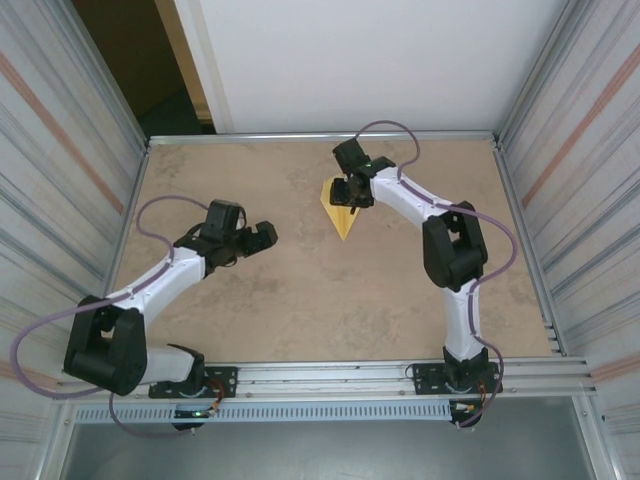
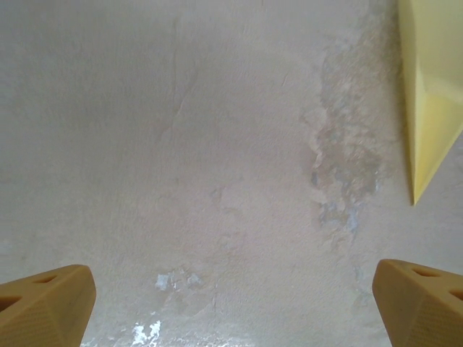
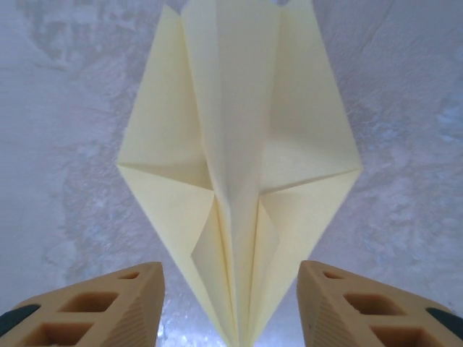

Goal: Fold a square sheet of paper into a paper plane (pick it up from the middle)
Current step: Move the paper plane to the top-center of the table, then reset both arms

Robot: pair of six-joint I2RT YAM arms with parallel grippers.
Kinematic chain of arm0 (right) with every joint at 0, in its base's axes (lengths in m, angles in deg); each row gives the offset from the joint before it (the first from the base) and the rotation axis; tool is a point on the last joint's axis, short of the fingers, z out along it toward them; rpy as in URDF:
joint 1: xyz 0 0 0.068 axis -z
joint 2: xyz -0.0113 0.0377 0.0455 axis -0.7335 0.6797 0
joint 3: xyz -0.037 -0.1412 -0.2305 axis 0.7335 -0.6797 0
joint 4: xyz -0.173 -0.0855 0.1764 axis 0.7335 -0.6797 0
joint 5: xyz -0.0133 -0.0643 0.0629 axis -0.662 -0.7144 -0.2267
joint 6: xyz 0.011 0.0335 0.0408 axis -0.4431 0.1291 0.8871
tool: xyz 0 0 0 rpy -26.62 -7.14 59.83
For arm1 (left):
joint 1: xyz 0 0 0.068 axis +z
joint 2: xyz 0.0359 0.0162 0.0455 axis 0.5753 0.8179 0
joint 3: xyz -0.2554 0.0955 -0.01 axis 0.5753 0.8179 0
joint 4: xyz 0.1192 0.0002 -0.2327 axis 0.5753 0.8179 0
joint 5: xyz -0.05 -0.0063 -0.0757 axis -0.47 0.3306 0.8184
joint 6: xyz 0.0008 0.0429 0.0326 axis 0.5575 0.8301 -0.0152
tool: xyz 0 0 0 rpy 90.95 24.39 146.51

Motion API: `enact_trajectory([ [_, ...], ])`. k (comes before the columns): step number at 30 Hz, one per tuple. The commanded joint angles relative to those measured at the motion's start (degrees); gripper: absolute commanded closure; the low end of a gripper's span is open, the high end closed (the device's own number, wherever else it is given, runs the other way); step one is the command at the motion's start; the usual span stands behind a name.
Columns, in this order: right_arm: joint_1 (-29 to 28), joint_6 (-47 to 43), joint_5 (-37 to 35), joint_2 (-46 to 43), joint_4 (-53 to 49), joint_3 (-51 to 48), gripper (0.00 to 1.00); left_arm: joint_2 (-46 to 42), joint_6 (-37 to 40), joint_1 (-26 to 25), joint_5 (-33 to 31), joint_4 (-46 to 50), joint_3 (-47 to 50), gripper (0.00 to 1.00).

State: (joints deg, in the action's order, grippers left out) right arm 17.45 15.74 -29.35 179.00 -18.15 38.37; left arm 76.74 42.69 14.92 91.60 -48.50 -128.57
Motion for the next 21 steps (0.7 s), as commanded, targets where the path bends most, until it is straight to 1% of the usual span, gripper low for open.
enact_trajectory([
  [1,1.3,-0.5,-3.4,-10.4,3.0,-5.0,0.43,-4.6,3.4,0.3,-6.4,3.0,-2.7,0.01],
  [5,4.2,-1.2,-9.3,-22.6,8.3,-16.5,0.34,-9.2,6.4,0.7,-13.6,2.7,-2.1,0.01],
  [8,8.2,-2.0,-14.4,-32.6,13.0,-27.2,0.26,-12.8,8.3,1.9,-19.0,0.3,0.4,0.01],
  [9,9.6,-2.4,-16.2,-35.9,14.7,-30.8,0.22,-14.2,8.8,2.6,-20.1,-0.9,1.7,0.01],
  [11,12.5,-2.7,-19.1,-41.9,17.3,-37.4,0.08,-16.9,9.9,3.7,-23.0,-4.0,4.8,0.01],
  [13,15.7,-3.6,-22.8,-47.6,20.5,-43.5,0.01,-19.4,11.7,4.5,-27.6,-8.3,8.6,0.01],
  [15,18.9,-3.7,-25.8,-51.9,22.7,-49.2,0.01,-21.2,13.5,5.2,-31.4,-11.5,11.9,0.01],
  [16,20.8,-4.0,-26.7,-53.7,24.5,-52.2,0.01,-21.9,14.6,6.0,-32.2,-12.5,13.2,0.01],
  [17,22.4,-4.4,-27.1,-55.1,26.3,-54.7,0.01,-22.3,15.6,6.8,-32.2,-13.0,13.9,0.01],
  [19,26.3,-5.1,-25.5,-57.1,30.0,-59.5,0.01,-22.8,19.0,8.1,-32.8,-17.3,17.0,0.01],
  [20,27.7,-5.7,-25.4,-57.4,31.5,-61.1,0.01,-22.6,20.2,8.7,-33.4,-19.7,18.5,0.01],
  [21,28.4,-7.1,-25.7,-57.5,34.8,-63.5,0.01,-22.3,21.1,9.8,-32.6,-21.2,19.6,0.01],
])
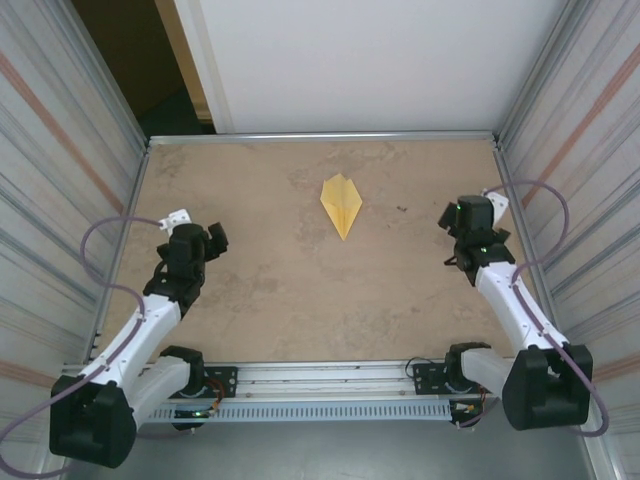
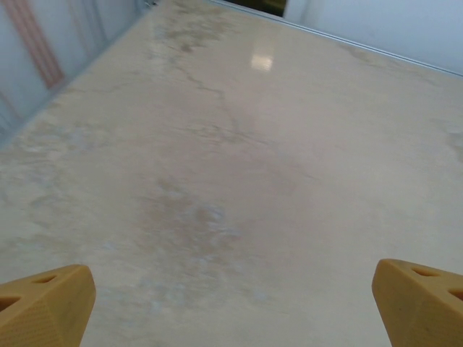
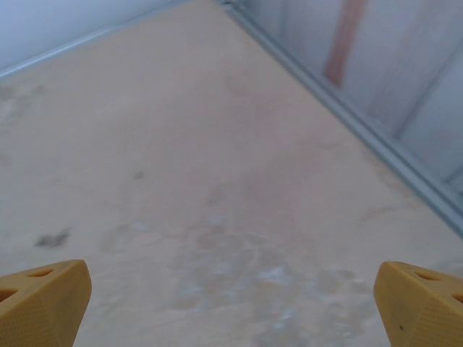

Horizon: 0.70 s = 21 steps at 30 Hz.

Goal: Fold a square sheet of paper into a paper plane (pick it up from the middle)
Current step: Reset both arms

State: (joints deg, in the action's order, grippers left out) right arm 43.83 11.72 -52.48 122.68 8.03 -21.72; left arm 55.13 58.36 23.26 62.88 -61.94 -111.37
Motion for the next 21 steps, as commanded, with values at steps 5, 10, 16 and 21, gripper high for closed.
enact_trajectory([
  [5,2.6,-7.8,-2.0,2.6,19.9,-9.9,0.01,2.4,10.7,6.6,4.1,-16.8,6.0,0.01],
  [10,2.3,-13.2,3.6,8.1,33.2,-13.6,0.01,7.6,18.4,8.5,14.2,-30.8,9.7,0.01],
  [16,2.8,-18.4,12.8,12.8,44.6,-14.4,0.01,17.5,23.1,9.6,23.3,-41.2,10.1,0.01],
  [21,4.2,-19.3,20.1,15.1,44.5,-14.0,0.01,22.7,23.1,12.1,27.9,-44.6,8.3,0.01],
])
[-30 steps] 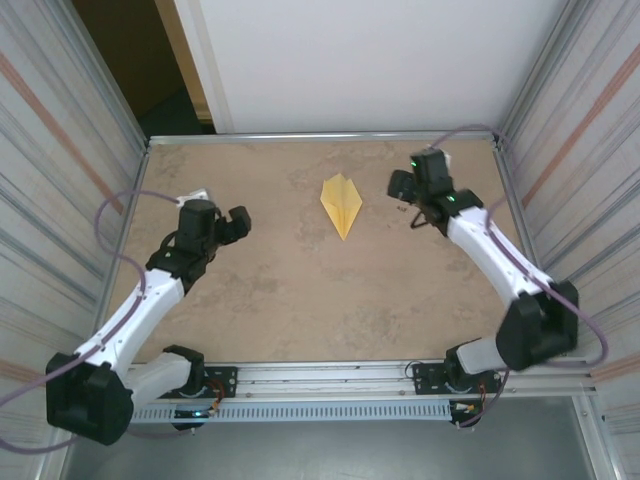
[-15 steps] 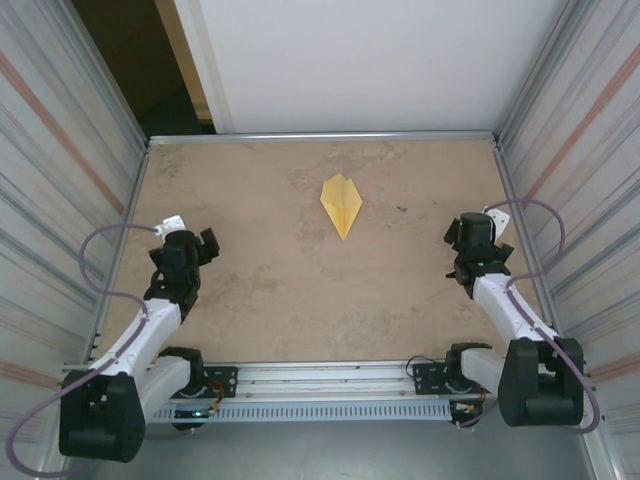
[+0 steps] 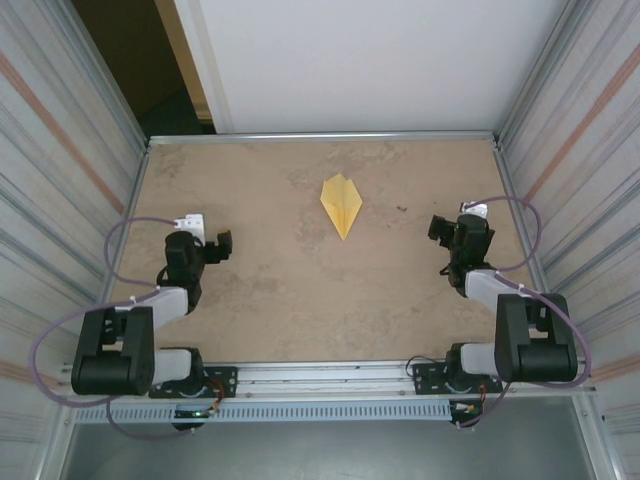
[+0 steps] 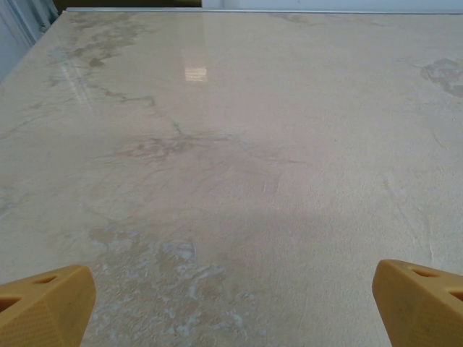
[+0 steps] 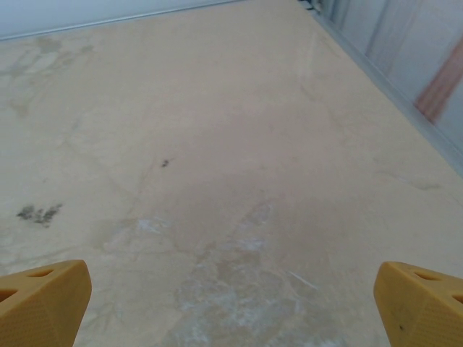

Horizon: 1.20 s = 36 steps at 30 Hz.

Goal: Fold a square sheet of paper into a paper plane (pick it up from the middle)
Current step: Reset both arms

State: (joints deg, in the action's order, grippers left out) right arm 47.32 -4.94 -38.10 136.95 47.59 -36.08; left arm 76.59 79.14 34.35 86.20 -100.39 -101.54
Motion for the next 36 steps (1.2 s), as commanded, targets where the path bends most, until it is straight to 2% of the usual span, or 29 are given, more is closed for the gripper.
enact_trajectory([
  [1,0.7,-2.8,6.5,1.3,6.7,-0.5,0.01,2.2,2.3,1.3,4.7,-7.0,-1.7,0.01],
  [3,0.8,-3.1,7.3,3.2,11.8,-2.7,0.01,4.6,1.8,2.2,5.9,-7.9,-2.3,0.01],
  [10,0.9,-3.1,7.5,10.2,18.5,-3.2,0.01,12.2,1.1,2.3,5.3,-13.3,-2.9,0.01],
  [13,0.7,-2.9,6.7,12.2,19.6,-2.9,0.01,11.8,1.2,2.3,5.4,-11.8,-3.3,0.01],
  [15,0.8,-2.9,6.7,12.2,19.2,-2.7,0.01,12.2,1.6,1.2,3.7,-11.1,-3.9,0.01],
  [17,0.8,-2.7,6.9,11.9,18.2,-2.3,0.01,12.4,2.6,-1.0,-2.0,-10.3,-4.6,0.01],
  [19,0.9,-2.7,6.9,12.1,18.3,-2.3,0.01,11.9,3.1,-1.8,-2.8,-10.2,-4.3,0.01],
  [27,0.9,-2.7,7.0,12.2,18.1,-2.2,0.01,12.3,3.3,-1.5,-1.7,-10.0,-4.6,0.01],
  [30,1.1,-2.7,7.0,12.3,18.2,-2.2,0.01,12.4,4.0,-0.1,3.7,-8.6,-5.4,0.01],
  [36,1.0,-2.6,7.1,12.3,18.0,-2.1,0.01,12.6,4.1,-0.2,3.7,-8.0,-5.8,0.01],
])
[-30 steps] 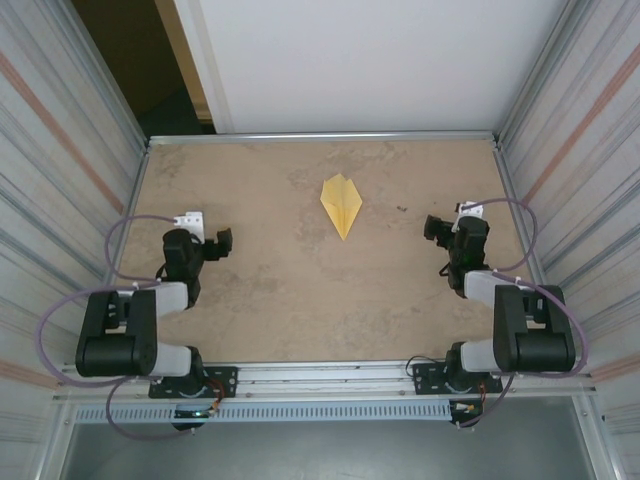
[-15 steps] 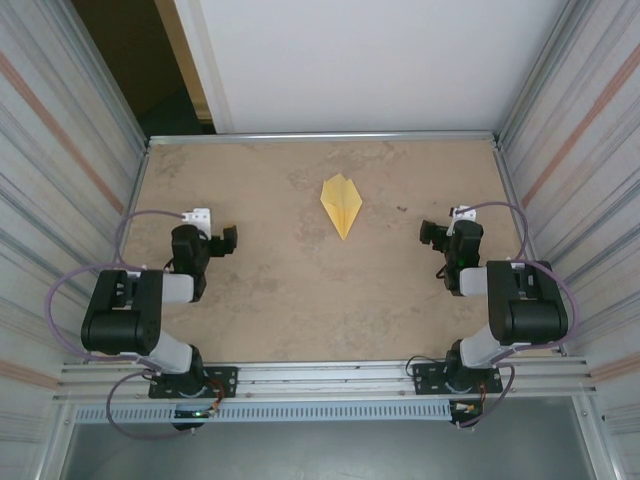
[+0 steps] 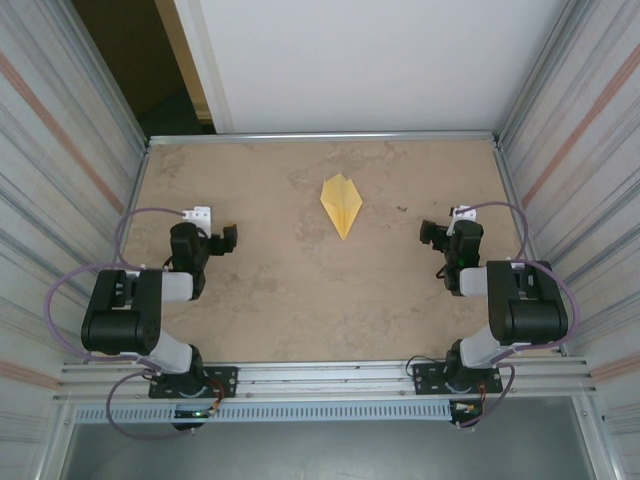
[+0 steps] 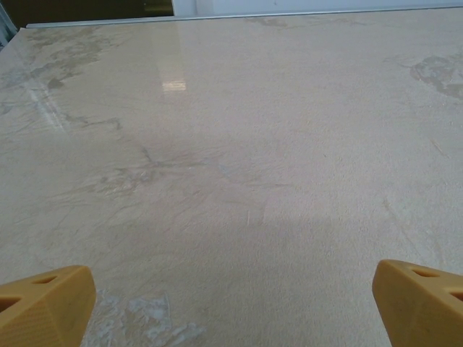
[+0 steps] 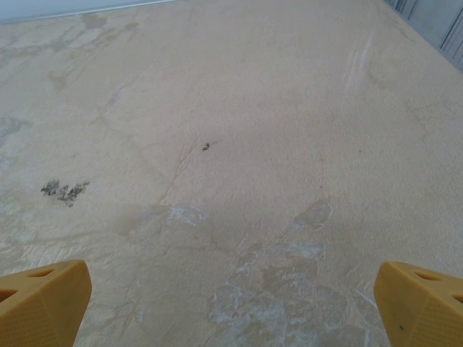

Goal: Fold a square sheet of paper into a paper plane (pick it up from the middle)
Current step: Reset both arms

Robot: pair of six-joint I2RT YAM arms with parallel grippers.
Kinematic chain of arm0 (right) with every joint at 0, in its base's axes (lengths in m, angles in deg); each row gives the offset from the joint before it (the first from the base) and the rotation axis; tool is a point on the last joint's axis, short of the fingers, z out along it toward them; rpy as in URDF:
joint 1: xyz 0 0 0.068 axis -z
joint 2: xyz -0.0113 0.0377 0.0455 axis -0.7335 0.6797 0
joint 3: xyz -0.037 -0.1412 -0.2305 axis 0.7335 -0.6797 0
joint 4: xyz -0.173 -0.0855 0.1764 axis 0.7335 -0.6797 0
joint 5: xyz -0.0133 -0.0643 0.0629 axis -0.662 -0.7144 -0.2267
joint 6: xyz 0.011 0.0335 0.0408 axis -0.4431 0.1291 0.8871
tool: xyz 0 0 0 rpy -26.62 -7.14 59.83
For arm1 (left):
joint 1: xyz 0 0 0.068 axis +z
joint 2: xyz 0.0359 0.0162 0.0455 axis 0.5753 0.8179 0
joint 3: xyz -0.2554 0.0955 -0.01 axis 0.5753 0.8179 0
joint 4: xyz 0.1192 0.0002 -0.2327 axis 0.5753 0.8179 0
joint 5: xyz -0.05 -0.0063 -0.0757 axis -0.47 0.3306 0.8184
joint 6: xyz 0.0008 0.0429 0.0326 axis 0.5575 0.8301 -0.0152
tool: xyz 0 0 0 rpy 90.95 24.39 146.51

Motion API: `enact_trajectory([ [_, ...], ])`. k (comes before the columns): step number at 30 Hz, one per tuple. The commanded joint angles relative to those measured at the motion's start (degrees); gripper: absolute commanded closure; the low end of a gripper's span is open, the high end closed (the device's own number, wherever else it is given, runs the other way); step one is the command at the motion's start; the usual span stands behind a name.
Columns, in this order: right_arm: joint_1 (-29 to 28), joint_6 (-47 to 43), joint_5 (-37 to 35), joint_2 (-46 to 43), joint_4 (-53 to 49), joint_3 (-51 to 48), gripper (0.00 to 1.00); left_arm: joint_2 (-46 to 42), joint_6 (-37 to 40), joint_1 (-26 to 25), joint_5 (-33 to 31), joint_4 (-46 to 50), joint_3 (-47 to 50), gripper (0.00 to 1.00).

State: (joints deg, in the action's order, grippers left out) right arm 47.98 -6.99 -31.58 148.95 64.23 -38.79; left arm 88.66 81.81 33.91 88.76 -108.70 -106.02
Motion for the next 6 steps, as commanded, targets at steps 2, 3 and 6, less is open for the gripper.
enact_trajectory([
  [2,0.4,-0.5,0.6,0.3,1.3,0.6,0.01,0.7,1.3,0.2,1.0,0.7,-1.6,0.01],
  [3,0.4,-0.5,0.6,0.3,1.4,0.6,0.01,0.6,1.4,0.2,1.1,0.7,-1.6,0.01],
  [6,0.4,-0.5,0.7,0.2,1.3,0.6,0.01,0.4,1.5,0.2,1.0,0.0,-1.1,0.01],
])
